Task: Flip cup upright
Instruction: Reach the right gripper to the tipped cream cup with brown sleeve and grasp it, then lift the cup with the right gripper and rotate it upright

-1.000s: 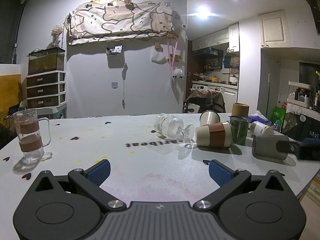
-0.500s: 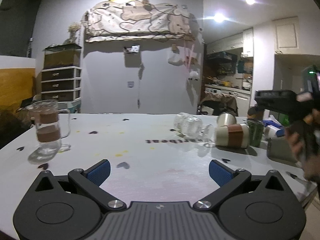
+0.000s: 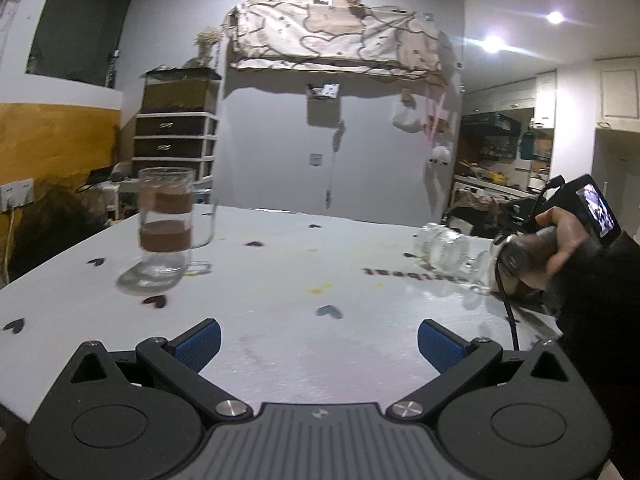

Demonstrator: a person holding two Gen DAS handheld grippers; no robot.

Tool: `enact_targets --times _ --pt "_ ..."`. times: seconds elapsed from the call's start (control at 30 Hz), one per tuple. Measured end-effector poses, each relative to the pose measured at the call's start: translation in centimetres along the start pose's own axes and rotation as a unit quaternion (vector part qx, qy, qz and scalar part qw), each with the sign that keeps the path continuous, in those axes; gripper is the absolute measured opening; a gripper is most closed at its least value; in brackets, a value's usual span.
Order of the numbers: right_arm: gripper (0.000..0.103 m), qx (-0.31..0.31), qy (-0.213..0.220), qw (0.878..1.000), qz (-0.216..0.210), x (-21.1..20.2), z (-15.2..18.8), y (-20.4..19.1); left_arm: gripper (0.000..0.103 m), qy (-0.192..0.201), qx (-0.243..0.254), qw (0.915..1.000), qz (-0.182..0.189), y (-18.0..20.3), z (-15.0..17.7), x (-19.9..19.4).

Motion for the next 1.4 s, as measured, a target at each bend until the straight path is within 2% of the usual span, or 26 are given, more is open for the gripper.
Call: enact_targets --times 0.17,0.23,0.4,0.47,0.5,0.7,0.83,0.97,1.03,1.13,1.27,1.4 --pt "0.091 0.101 0.026 0.993 0.059 2.1 0.5 0.5 0.103 -0.008 -0.010 0.9997 -0.019 -1.7 0.3 0.1" --pt "0.091 0.115 0.053 0.989 0.073 2.3 0.3 0.4 0.103 -0.010 -0.014 0.9996 -0.023 -2.1 0.4 0.1" --pt "0.090 0.112 0.065 0.987 0.094 3.1 -0.2 0.0 0.103 -0.009 -0.016 0.9996 -0.020 -2.2 0.4 0.0" --pt "0.081 0.097 0.067 0.988 0.102 3.2 -0.5 -0.3 0.103 -0.009 -0.014 0.9997 -0.017 -2.0 0.4 0.0" --pt "0.080 0.086 0.067 0.989 0.101 3.3 -0.6 -0.3 0.103 -0.009 -0.013 0.9997 -0.016 -1.9 0.4 0.0" --pt "0.078 0.055 0.031 0.996 0.058 2.4 -1.4 1.6 0.103 -0.007 -0.010 0.9999 -0.009 -1.1 0.2 0.1" --pt "0.077 0.006 -0.037 0.999 -0.005 0.5 -1.0 3.0 0.103 -0.010 -0.008 0.9999 -0.006 -0.6 0.1 0.3" --pt "0.077 -0.066 -0.103 0.990 -0.069 -2.1 0.1 4.1 0.103 -0.008 -0.005 0.9999 -0.007 0.1 -0.1 0.3" --pt "0.077 -0.108 -0.136 0.980 -0.101 -3.3 0.9 4.4 0.103 -0.006 0.000 1.0000 -0.006 0.6 -0.1 0.3" --pt "0.076 -0.184 -0.186 0.952 -0.158 -5.2 2.6 4.2 0.103 -0.010 0.003 0.9999 -0.006 1.0 -0.1 0.5" --pt "0.076 -0.277 -0.235 0.904 -0.227 -8.3 5.2 3.7 0.103 -0.021 -0.008 0.9997 0.007 1.1 -0.2 0.6" --pt "0.076 -0.347 -0.283 0.846 -0.290 -11.6 7.4 3.5 0.103 -0.047 -0.046 0.9974 0.031 0.6 -0.3 1.0"
Point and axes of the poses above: each gripper's, at about its wrist camera, not at the fingertips, and x roughly the way its jaws point, y to its right, z to its underside, the point moved 4 cm from there along x, roughly the way its jaws point, and after that the axes turned 8 degrees about y, right-handed, at the moved point
